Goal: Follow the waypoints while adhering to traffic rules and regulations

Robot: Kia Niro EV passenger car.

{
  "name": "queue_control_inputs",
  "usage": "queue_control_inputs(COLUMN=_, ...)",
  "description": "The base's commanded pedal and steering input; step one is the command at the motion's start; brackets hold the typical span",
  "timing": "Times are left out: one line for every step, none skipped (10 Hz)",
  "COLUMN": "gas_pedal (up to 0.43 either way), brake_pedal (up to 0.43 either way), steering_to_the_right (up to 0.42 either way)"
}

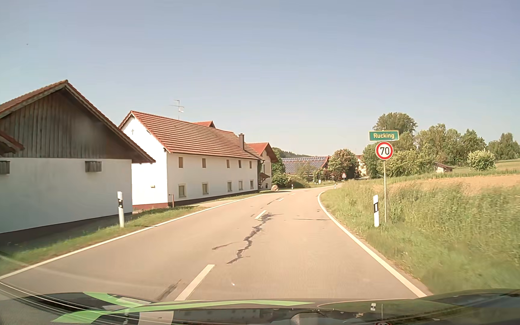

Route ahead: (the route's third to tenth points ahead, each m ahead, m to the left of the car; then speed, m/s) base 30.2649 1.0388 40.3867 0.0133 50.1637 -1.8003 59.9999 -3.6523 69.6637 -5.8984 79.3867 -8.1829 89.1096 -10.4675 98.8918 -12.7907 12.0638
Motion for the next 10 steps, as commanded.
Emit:
queue_control_inputs(gas_pedal=0.079, brake_pedal=0.0, steering_to_the_right=0.011)
queue_control_inputs(gas_pedal=0.079, brake_pedal=0.0, steering_to_the_right=0.012)
queue_control_inputs(gas_pedal=0.079, brake_pedal=0.0, steering_to_the_right=0.012)
queue_control_inputs(gas_pedal=0.079, brake_pedal=0.0, steering_to_the_right=0.015)
queue_control_inputs(gas_pedal=0.079, brake_pedal=0.0, steering_to_the_right=0.016)
queue_control_inputs(gas_pedal=0.079, brake_pedal=0.0, steering_to_the_right=0.016)
queue_control_inputs(gas_pedal=0.079, brake_pedal=0.0, steering_to_the_right=0.016)
queue_control_inputs(gas_pedal=0.079, brake_pedal=0.0, steering_to_the_right=0.016)
queue_control_inputs(gas_pedal=0.067, brake_pedal=0.0, steering_to_the_right=0.015)
queue_control_inputs(gas_pedal=0.039, brake_pedal=0.0, steering_to_the_right=0.013)
